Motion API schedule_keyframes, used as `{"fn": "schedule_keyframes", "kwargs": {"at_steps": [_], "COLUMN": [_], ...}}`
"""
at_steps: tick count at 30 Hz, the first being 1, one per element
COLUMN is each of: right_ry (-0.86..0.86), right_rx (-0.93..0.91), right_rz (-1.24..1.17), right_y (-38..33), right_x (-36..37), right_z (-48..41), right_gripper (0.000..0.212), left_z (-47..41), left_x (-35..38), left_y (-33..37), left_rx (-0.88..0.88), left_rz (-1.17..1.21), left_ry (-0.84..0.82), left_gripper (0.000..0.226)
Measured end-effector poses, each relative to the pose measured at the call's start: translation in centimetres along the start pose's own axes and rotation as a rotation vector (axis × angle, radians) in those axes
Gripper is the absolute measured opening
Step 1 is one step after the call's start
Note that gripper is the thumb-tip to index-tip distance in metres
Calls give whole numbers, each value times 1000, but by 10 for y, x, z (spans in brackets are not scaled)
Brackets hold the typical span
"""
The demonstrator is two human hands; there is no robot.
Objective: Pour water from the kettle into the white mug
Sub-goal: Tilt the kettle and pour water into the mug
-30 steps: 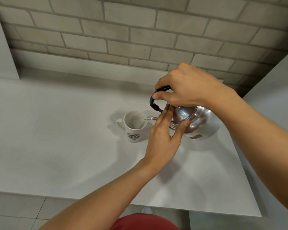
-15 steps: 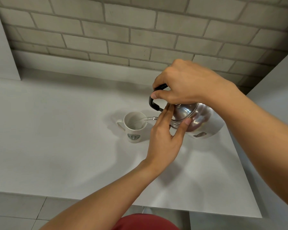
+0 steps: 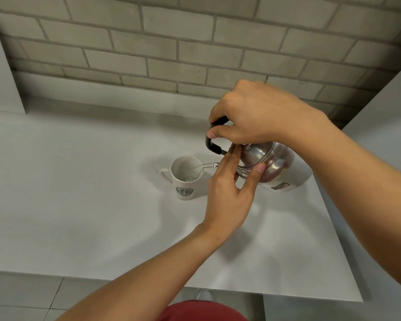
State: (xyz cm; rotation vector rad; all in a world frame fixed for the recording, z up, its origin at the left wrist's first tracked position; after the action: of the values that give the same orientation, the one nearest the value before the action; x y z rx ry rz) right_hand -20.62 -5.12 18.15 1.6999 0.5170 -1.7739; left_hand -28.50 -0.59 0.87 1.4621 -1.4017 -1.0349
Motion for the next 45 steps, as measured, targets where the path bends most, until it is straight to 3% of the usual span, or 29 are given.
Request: {"fn": "schedule_keyframes", "kwargs": {"at_steps": [18, 45], "right_ry": [51, -2], "right_rx": [-22, -4], "right_rz": [24, 32], "right_y": [1, -8], "right_x": [-4, 4], "right_z": [-5, -11], "right_gripper": [28, 30], "left_z": [-4, 1], "left_x": [-1, -6], "left_y": [7, 0], "left_rx": [14, -30], "left_rz": [21, 33], "left_ry": [21, 21], "left_gripper": [56, 60]}}
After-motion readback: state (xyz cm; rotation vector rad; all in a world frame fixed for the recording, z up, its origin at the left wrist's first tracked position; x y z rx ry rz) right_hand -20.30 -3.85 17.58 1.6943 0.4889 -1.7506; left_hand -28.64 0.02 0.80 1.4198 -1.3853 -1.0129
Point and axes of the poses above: each hand's wrist, its own z-axis away from the middle knuckle, its own x-axis out of the palm, y = z × x, the point moved 1 cm from there along -z, towards the middle knuckle, and after that the axes turned 7 degrees about -y, right-handed, at the moved point
